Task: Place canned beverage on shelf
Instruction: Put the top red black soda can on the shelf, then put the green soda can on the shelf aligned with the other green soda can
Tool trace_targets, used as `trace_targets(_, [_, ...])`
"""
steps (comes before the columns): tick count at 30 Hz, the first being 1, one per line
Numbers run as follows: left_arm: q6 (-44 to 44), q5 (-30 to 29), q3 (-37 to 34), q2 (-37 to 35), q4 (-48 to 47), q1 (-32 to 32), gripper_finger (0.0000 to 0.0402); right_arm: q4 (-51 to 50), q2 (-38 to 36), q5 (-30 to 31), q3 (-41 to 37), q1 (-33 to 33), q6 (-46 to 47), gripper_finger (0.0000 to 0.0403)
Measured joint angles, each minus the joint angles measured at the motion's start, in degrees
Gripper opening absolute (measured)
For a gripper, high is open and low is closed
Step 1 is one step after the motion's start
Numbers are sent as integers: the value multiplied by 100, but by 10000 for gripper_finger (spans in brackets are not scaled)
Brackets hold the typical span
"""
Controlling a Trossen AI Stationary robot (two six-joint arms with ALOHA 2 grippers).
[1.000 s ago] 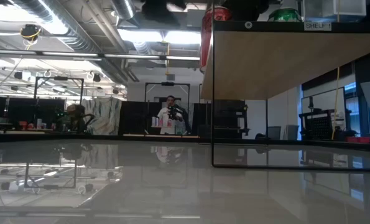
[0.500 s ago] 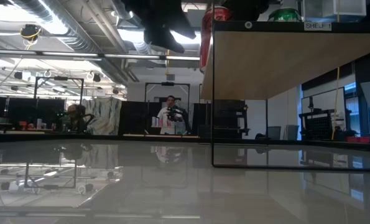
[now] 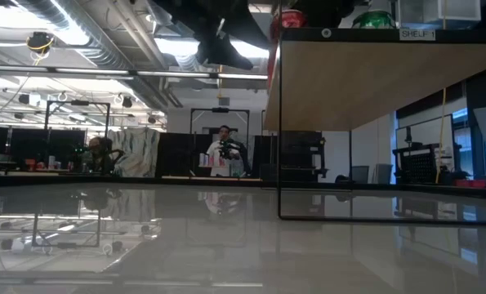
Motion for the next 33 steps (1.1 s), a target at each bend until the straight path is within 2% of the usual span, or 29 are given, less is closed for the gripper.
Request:
trace_targets(7, [-25,19,4,308,463,0,366,-13,0,-26,0,4,2,397])
trace_targets(25, [23,47,11,109,204,-4,366,-33,-359,10,-11,0,-10,397])
trace_targets(33, [-12,641,14,-177,55,-58,366,-20,-689,-197,-11,4,0,397])
